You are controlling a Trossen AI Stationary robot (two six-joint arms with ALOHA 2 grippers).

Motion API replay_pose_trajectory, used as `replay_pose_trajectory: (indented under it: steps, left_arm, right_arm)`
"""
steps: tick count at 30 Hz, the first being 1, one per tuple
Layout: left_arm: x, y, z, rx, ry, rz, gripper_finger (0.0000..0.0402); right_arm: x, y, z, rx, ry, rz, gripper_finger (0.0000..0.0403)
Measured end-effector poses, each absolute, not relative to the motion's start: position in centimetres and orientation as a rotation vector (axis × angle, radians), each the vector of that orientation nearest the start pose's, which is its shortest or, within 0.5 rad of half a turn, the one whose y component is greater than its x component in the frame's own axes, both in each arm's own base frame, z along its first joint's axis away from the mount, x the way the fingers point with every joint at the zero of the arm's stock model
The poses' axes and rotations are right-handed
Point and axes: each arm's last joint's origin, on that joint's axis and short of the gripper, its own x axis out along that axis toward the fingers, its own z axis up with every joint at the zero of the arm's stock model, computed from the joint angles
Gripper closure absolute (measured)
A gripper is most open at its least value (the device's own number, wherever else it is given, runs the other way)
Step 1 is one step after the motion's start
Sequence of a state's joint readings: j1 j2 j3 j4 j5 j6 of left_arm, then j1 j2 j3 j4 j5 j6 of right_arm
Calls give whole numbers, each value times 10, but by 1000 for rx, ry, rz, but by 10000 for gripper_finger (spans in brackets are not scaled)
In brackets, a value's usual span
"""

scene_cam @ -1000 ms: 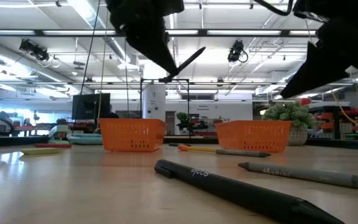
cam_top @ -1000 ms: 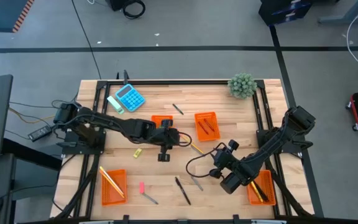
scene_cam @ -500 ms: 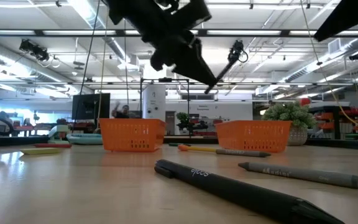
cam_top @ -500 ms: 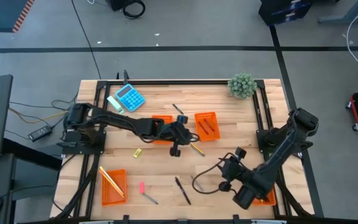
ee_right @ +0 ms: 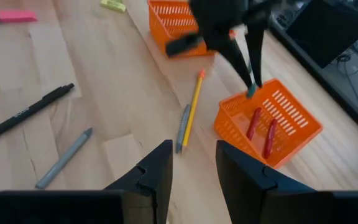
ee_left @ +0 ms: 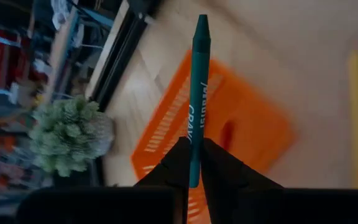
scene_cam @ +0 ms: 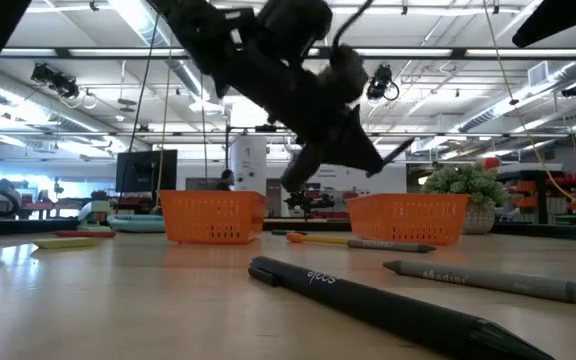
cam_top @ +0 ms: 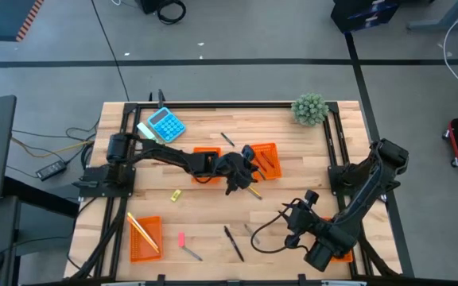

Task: Sort crayons/erasers/pens/pencils in bins
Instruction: Put the bottom green crayon into the top right orange bin

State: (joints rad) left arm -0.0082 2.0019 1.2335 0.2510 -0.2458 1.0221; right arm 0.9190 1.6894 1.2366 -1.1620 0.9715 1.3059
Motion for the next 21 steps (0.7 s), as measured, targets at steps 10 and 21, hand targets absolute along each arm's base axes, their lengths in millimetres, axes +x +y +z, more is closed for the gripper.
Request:
replay_pose_trajectory:
  steps: [10,21]
  left_arm:
    - [441,33,149,1162,590,46,370]
    - [443,49,155,979,612,145,355]
  right_arm:
    - [198,219,229,-113,646,-561,274]
    - [198,219,229,-117,638,-562,274]
